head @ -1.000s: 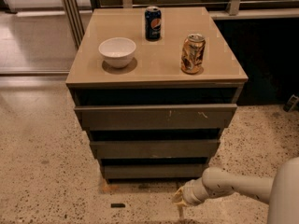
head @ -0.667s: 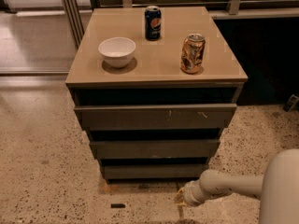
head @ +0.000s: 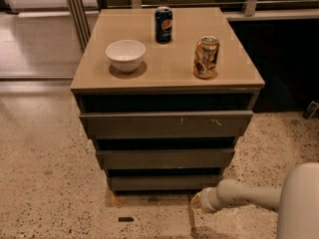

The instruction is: Open bottom drawer

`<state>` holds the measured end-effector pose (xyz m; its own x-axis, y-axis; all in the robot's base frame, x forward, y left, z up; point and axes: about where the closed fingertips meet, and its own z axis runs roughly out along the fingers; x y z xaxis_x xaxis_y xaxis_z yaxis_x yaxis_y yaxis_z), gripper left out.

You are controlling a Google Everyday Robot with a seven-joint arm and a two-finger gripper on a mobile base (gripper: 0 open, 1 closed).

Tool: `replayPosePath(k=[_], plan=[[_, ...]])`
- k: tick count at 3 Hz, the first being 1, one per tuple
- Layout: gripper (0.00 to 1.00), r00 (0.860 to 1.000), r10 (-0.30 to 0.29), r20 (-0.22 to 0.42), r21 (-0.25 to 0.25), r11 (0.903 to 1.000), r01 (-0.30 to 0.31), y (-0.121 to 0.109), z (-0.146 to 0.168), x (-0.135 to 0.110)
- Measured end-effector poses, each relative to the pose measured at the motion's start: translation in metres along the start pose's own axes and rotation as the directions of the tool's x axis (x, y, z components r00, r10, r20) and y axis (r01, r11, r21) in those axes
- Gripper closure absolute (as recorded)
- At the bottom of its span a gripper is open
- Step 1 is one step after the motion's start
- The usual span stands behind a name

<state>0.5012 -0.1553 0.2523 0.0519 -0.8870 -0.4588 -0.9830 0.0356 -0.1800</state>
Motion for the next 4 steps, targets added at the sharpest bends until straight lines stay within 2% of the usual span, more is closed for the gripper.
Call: replayPosePath(k=[1,2,3,4], plan=[[0.12,0.999,-0.002,0.044,0.049,0.9988,0.0,-0.023,0.0,0.012],[0.0,0.995,0.002,0.095,0.088,0.996,-0.01,-0.043,0.0,0.019],[0.0,0.99,0.003,0.141,0.107,0.9941,-0.018,-0.058,0.004,0.022],[0.0,0.985,0.014,0.175,0.105,0.9939,-0.033,-0.069,0.014,0.026]])
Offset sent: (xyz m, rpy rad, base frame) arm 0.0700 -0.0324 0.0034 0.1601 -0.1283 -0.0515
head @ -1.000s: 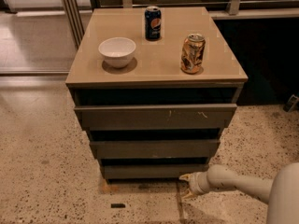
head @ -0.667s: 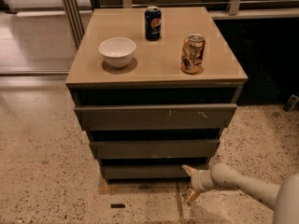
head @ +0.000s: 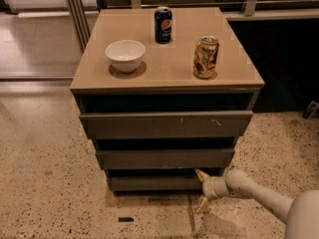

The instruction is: Open bottom drawer

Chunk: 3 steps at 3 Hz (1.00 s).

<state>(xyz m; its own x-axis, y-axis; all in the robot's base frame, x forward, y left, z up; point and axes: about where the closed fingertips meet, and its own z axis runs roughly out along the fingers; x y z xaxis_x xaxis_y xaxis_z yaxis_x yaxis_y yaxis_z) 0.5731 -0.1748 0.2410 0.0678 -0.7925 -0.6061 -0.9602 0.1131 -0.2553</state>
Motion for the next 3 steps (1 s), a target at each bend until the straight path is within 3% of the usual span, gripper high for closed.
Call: replayPosePath(k=[3], plan=[[0.0,0.999,0.051,0.019,-0.044,0.9978,-0.05,-0.023,0.039,0.025]])
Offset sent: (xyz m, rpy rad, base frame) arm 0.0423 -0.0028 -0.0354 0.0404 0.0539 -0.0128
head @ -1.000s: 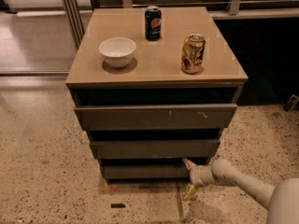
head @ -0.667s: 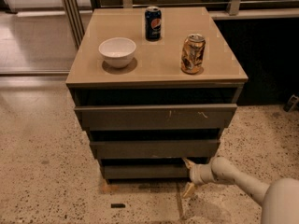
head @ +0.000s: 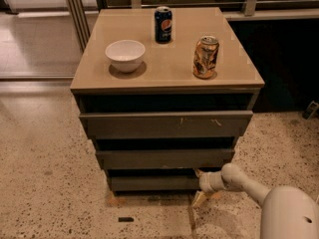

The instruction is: Open bottom drawer

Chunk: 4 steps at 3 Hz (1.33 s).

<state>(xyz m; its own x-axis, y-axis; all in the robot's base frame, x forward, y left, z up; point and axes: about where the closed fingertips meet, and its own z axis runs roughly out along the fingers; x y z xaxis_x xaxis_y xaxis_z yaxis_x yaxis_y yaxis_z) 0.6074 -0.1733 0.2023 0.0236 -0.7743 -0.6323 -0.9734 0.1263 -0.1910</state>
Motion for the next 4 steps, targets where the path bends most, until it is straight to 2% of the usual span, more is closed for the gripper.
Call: replayPosePath(k=[2,3,4], plan=[[0.0,0.998,0.034,-0.051,-0.056,0.9977,-0.037,-0.006,0.028,0.021],[0.0,0.998,0.034,-0.051,-0.058,0.9977,-0.037,-0.006,0.029,0.021],[0.0,0.997,0.04,-0.069,-0.106,0.9932,-0.047,0.005,0.028,0.014]])
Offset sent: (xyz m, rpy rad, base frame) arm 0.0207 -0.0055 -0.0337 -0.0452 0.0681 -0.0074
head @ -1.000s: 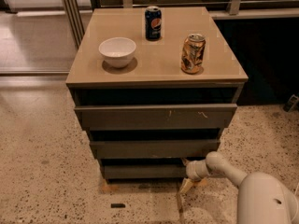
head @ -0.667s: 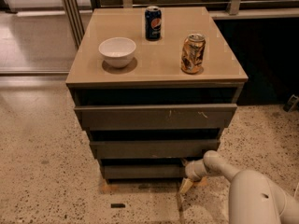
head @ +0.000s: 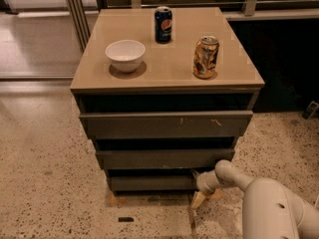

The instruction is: Open bottom drawer

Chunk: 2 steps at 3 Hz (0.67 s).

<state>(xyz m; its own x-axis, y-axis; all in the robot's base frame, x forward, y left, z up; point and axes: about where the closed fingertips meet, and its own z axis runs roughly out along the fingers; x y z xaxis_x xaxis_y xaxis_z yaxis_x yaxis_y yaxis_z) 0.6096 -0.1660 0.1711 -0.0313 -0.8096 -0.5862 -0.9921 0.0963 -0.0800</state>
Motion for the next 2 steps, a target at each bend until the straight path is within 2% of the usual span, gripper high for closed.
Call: replayPosePath(k=[2], plan=[[0.0,0.998,0.063,-0.021,-0.08,0.9947,-0.064,0.028,-0.009,-0.003]])
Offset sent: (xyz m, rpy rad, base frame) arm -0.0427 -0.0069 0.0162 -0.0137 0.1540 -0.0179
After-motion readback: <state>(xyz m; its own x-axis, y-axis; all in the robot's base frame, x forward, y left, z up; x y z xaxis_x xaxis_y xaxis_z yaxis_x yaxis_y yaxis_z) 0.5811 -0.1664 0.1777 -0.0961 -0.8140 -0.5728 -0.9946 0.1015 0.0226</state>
